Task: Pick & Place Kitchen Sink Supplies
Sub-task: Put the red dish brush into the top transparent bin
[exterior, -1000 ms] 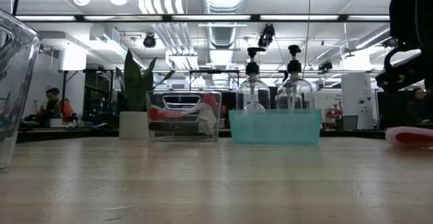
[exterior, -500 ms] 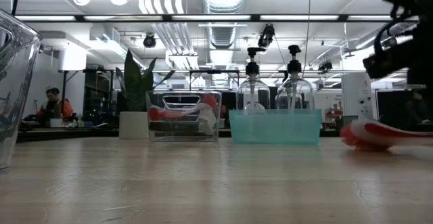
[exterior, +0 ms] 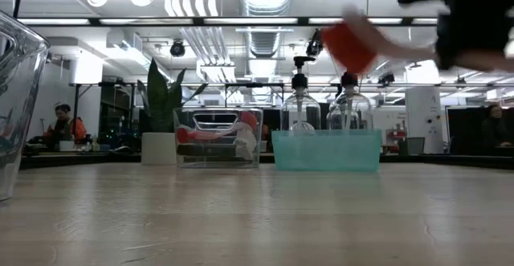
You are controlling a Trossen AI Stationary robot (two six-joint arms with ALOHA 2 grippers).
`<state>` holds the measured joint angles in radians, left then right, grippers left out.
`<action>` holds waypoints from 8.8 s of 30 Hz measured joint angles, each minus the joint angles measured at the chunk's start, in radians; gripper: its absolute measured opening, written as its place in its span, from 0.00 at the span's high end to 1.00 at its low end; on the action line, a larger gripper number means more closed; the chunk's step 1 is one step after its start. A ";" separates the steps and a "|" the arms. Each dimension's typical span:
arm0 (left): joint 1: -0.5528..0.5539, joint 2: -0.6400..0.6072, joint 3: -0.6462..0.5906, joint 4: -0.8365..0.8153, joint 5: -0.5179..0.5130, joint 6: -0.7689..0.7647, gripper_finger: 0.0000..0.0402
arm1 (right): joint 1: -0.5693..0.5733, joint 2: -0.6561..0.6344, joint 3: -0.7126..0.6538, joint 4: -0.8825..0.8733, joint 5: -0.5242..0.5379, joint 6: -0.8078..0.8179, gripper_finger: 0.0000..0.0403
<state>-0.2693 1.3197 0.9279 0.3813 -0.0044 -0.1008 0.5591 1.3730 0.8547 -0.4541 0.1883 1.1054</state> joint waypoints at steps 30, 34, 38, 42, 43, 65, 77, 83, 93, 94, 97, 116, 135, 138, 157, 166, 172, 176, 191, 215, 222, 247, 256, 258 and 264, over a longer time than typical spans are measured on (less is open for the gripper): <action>-0.043 0.258 -0.005 0.298 -0.094 -0.074 0.57 | -0.004 -0.107 0.002 0.788 0.287 -0.893 0.92; -0.044 0.296 0.008 0.362 -0.094 -0.048 0.57 | -0.012 -0.102 0.002 0.831 0.286 -0.906 0.92; -0.043 0.335 0.044 0.361 -0.090 -0.036 0.57 | -0.026 -0.097 0.002 0.854 0.286 -0.915 0.92; -0.043 0.362 0.084 0.357 -0.056 -0.023 0.57 | -0.040 -0.095 0.002 0.858 0.278 -0.918 0.92; -0.043 0.365 0.089 0.359 -0.054 -0.025 0.57 | -0.040 -0.094 0.002 0.858 0.278 -0.919 0.92; -0.034 0.366 0.118 0.354 -0.083 -0.043 0.68 | -0.048 -0.063 0.002 0.925 0.260 -0.935 0.92; -0.033 0.356 0.117 0.324 -0.091 -0.047 0.87 | -0.046 -0.048 0.002 0.910 0.257 -0.926 0.83; -0.029 0.329 0.116 0.270 -0.114 -0.066 0.88 | -0.035 -0.048 0.002 0.903 0.261 -0.930 0.65; -0.030 0.209 0.114 -0.016 -0.263 -0.074 0.91 | -0.031 -0.054 0.002 0.795 0.274 -0.913 0.44; -0.031 0.195 0.113 -0.053 -0.281 -0.083 0.91 | -0.031 -0.054 0.002 0.787 0.277 -0.907 0.43; -0.031 0.159 0.113 -0.095 -0.306 -0.096 0.93 | -0.032 -0.053 0.002 0.804 0.289 -0.908 0.41; -0.029 0.135 0.081 -0.137 -0.382 -0.111 0.99 | -0.037 -0.050 0.002 0.602 0.131 -0.865 0.59; -0.056 0.107 0.081 -0.128 -0.181 -0.170 0.38 | -0.033 0.421 0.317 0.318 0.042 -0.939 0.37; -0.062 0.068 0.081 -0.134 -0.146 -0.171 0.36 | -0.037 0.503 0.438 0.197 0.039 -0.982 0.38; -0.114 -0.091 0.081 -0.204 -0.138 -0.159 0.37 | -0.153 0.785 0.678 0.042 -0.129 -1.030 0.38; -0.115 -0.089 0.081 -0.202 -0.138 -0.163 0.37 | -0.202 0.789 0.676 0.042 -0.188 -1.022 0.48; -0.115 -0.088 0.081 -0.201 -0.138 -0.157 0.37 | -0.200 0.789 0.674 0.046 -0.193 -1.031 0.57; -0.115 -0.088 0.081 -0.202 -0.138 -0.156 0.37 | -0.192 0.794 0.673 0.064 -0.195 -1.031 0.61; -0.115 -0.087 0.081 -0.207 -0.138 -0.155 0.37 | -0.199 0.828 0.677 0.077 -0.216 -1.007 0.85; -0.144 -0.092 0.080 -0.226 -0.153 0.236 0.37 | -0.073 0.351 0.644 -0.149 -0.264 -0.955 0.92; -0.147 -0.066 0.080 -0.165 -0.154 0.318 0.37 | 0.017 0.180 0.561 0.033 0.059 -1.078 0.92; -0.168 0.110 0.080 0.261 -0.230 0.411 0.37 | -0.151 0.058 0.178 0.803 0.036 -1.161 0.92; -0.154 0.111 0.080 0.274 -0.250 0.361 0.39 | -0.167 0.064 0.131 0.910 0.012 -1.145 0.92; -0.149 0.111 0.080 0.273 -0.250 0.356 0.43 | -0.170 0.075 0.133 0.909 0.011 -1.142 0.92; -0.129 0.111 0.081 0.259 -0.248 0.313 0.63 | -0.181 0.135 0.156 0.919 0.018 -1.145 0.92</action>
<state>-0.3983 1.4311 1.0092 0.6402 -0.2522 0.2118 0.3781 1.5084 1.0111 0.4645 0.2067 -0.0399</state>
